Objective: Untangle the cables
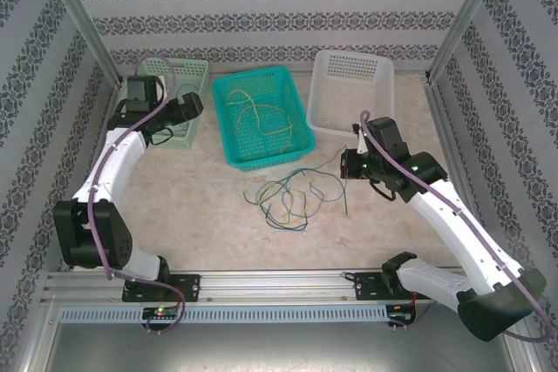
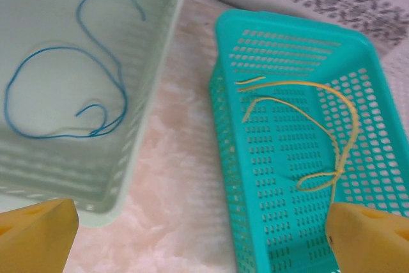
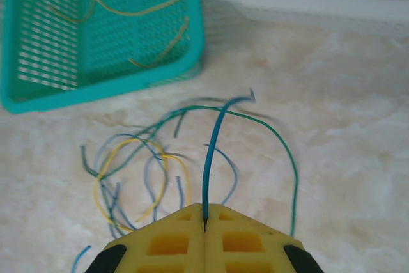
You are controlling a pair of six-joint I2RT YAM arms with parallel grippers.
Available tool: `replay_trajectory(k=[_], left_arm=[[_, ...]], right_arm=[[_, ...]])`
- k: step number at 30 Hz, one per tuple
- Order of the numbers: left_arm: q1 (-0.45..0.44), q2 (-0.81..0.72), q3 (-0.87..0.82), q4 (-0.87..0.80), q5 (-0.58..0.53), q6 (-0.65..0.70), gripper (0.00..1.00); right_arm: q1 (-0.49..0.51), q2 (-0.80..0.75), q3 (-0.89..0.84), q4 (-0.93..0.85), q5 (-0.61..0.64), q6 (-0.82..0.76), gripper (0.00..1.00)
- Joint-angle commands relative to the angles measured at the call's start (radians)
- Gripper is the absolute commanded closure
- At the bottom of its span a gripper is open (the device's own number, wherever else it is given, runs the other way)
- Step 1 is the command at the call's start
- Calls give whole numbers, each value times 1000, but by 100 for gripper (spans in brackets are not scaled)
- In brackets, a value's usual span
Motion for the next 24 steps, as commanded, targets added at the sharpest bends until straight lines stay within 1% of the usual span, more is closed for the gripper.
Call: replay_trajectory(k=[1, 4, 6, 10, 13, 17, 21, 24], left_arm=[[-58, -44, 8, 52, 5, 58, 0], [-123, -59, 16, 75, 48, 90, 0], [-170, -67, 12, 107, 99, 125, 0], [-278, -84, -36, 222, 280, 258, 0], [-369, -68, -40, 266, 390, 362, 0], [-435, 12, -14, 342, 462, 412, 0], [-488, 131, 83, 367, 590, 404, 0], [-555, 210, 145, 356, 609, 438, 0]], right_arm=[[2, -26, 63, 42, -78, 6, 100], [0, -25, 118, 101, -134, 26, 100], [-1, -16, 157, 128, -170, 37, 100], [-1, 13, 204, 149, -241, 48, 100], [-1, 22, 189, 169, -274, 62, 100], [0, 19, 158, 208, -319, 85, 100], [-1, 7, 144, 222, -339, 97, 100], [-1, -4, 123, 247, -356, 108, 100]])
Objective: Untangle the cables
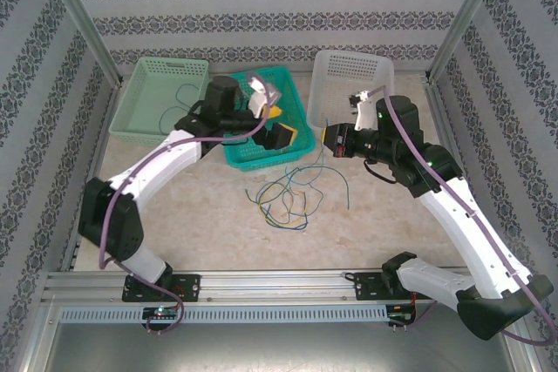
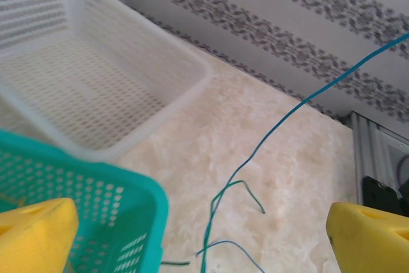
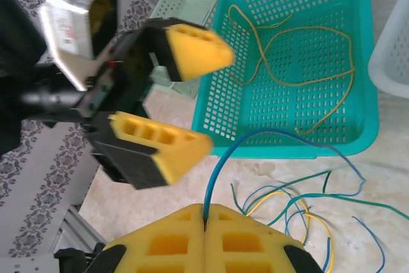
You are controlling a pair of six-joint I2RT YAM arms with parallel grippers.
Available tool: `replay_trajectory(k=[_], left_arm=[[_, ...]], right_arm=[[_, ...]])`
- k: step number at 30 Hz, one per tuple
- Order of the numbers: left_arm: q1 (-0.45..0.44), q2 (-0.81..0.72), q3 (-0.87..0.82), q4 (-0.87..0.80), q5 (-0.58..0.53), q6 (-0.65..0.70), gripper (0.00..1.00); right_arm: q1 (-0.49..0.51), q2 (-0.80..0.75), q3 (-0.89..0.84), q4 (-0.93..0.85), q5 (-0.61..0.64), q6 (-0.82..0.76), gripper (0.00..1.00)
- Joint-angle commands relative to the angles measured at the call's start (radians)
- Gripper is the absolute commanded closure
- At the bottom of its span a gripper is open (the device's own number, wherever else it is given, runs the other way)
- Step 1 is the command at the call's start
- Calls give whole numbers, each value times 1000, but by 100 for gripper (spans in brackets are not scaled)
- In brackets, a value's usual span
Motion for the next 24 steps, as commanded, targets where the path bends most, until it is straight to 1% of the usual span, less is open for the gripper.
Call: replay_trajectory(k=[1, 6, 11, 13, 15, 16, 17, 21, 22, 23, 24], left_arm=[[-76, 65, 81, 49, 94, 72, 0], [-133, 153, 164, 39, 93, 96, 0], [-160, 187, 181, 65, 97, 94, 0], [-165, 202, 186, 86, 93, 80, 2], [-167, 219, 196, 112, 91, 57, 11], [-167, 231, 204, 124, 90, 42, 20], [-167, 241, 215, 131, 91, 32, 27], [-172, 269, 244, 147, 106, 13, 31], [-173, 274, 247, 156, 111, 7, 35], [-175, 279, 249, 164, 114, -1, 43], [-176, 280, 249, 170, 113, -7, 53]], right_arm=[[-2, -23, -27, 57, -51, 25, 100], [-6, -32, -46, 65, -64, 30, 100], [-25, -47, -61, 88, -85, 47, 100], [-28, -53, -65, 104, -101, 59, 100], [-28, -55, -67, 108, -112, 65, 100], [-28, -58, -68, 108, -116, 67, 100], [-30, -63, -69, 110, -120, 68, 100], [-44, -85, -92, 140, -147, 96, 100], [-46, -89, -98, 144, -153, 102, 100], [-50, -93, -102, 143, -155, 102, 100], [-53, -96, -107, 139, -155, 104, 100]])
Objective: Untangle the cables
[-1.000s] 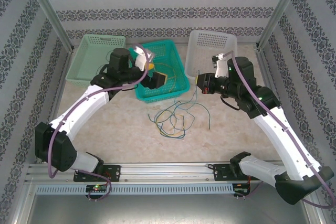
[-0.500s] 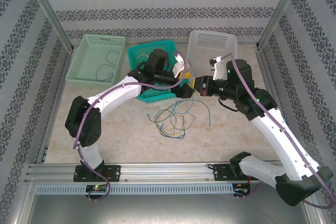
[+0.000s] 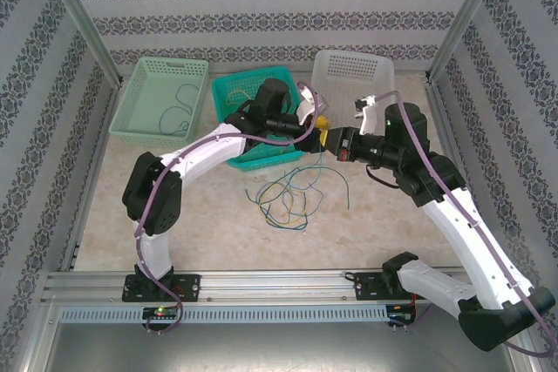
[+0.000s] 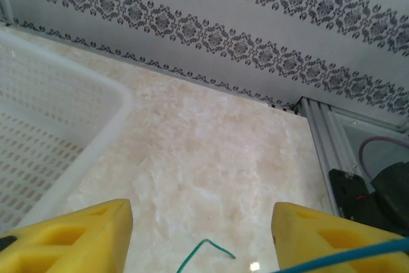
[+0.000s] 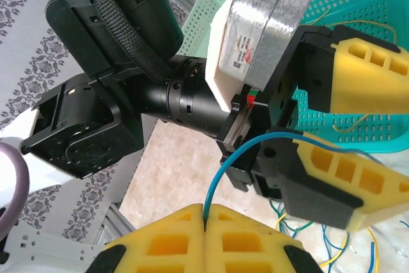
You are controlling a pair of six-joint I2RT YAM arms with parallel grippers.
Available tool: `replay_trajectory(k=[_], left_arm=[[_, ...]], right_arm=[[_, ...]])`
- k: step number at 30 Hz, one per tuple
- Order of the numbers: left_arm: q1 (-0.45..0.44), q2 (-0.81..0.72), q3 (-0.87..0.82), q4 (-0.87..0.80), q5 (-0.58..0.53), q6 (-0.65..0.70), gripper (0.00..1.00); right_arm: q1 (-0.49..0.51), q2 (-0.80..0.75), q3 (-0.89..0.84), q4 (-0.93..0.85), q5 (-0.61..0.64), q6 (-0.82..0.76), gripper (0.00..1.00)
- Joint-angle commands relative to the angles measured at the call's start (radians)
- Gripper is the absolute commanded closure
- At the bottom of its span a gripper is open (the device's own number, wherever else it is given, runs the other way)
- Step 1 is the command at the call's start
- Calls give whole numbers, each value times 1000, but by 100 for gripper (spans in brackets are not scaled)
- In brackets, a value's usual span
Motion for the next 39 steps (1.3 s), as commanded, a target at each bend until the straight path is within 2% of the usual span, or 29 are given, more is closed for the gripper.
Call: replay_trajectory(k=[1, 3, 5, 6, 7, 8, 10, 14, 18, 20, 25, 31, 39], left_arm=[[-20, 8, 32, 71, 36, -27, 62], [-20, 2, 29, 62, 24, -25, 79], [-20, -13, 20, 49, -8, -19, 90], [-21, -22, 17, 39, -37, -16, 96], [-20, -32, 16, 30, -67, -20, 98], [-18, -43, 14, 22, -78, -19, 100], [-17, -64, 10, 18, -102, -23, 100], [-17, -96, -1, 38, -109, -45, 100], [-16, -134, -30, 69, -119, -69, 100], [-17, -150, -51, 84, -125, -70, 100], [-17, -162, -83, 115, -106, -78, 100], [-17, -180, -116, 139, -90, -89, 100], [-17, -204, -143, 180, -87, -105, 100]], right_arm=[[-18, -24, -21, 35, -30, 25, 100], [-41, -31, -26, 2, -5, 24, 97], [-68, -42, -26, -60, 77, 3, 80], [-78, -47, -28, -109, 141, -27, 62], [-85, -49, -29, -155, 206, -58, 42], [-88, -49, -36, -201, 265, -90, 36], [-94, -42, -65, -253, 329, -134, 31], [-130, -19, -189, -244, 396, -113, 25], [-220, 12, -312, -136, 281, 18, 23], [-234, 25, -352, -71, 227, 92, 24], [-242, 22, -410, 35, 193, 293, 23], [-250, -39, -505, 264, 190, 515, 23], [-230, 87, -503, 439, 105, 639, 24]])
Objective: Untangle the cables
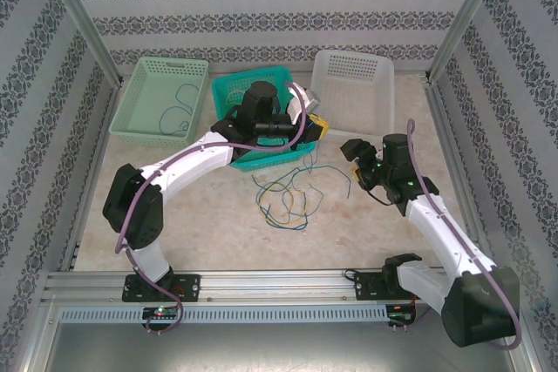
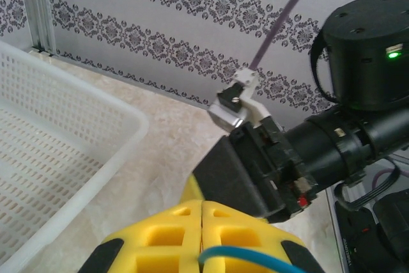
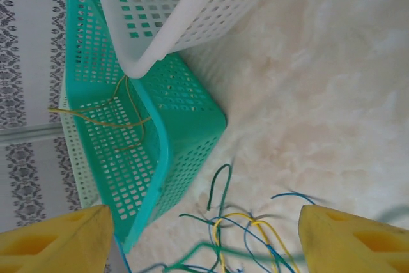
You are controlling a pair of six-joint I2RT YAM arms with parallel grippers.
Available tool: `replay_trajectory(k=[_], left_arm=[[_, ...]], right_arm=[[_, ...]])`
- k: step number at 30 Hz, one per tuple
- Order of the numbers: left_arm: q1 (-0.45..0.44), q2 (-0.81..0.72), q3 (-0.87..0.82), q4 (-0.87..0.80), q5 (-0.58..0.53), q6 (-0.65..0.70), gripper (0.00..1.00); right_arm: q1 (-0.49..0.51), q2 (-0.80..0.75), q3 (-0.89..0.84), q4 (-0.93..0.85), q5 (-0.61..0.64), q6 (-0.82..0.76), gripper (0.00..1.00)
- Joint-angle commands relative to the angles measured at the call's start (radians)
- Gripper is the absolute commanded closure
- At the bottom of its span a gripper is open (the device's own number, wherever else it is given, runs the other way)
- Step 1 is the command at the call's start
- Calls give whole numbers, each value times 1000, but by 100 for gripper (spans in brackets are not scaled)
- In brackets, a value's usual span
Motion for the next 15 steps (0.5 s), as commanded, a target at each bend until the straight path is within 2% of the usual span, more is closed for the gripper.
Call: replay_trajectory(k=[1, 5, 8, 11, 15], left_arm=[[-7, -43, -5, 76, 22, -21, 100], [-9, -39, 3, 69, 8, -10, 100], [-11, -31, 15, 25, -22, 35, 100], [-11, -24, 30, -21, -37, 73, 100], [-11, -11, 42, -29, -46, 83, 100]], right_arm=[[17, 39, -7, 129, -42, 115, 24], [21, 55, -16, 154, -77, 165, 25], [5, 17, -11, 67, -76, 142, 25], [-56, -48, -6, -31, -56, 102, 25], [-91, -95, 16, -99, -66, 77, 25]])
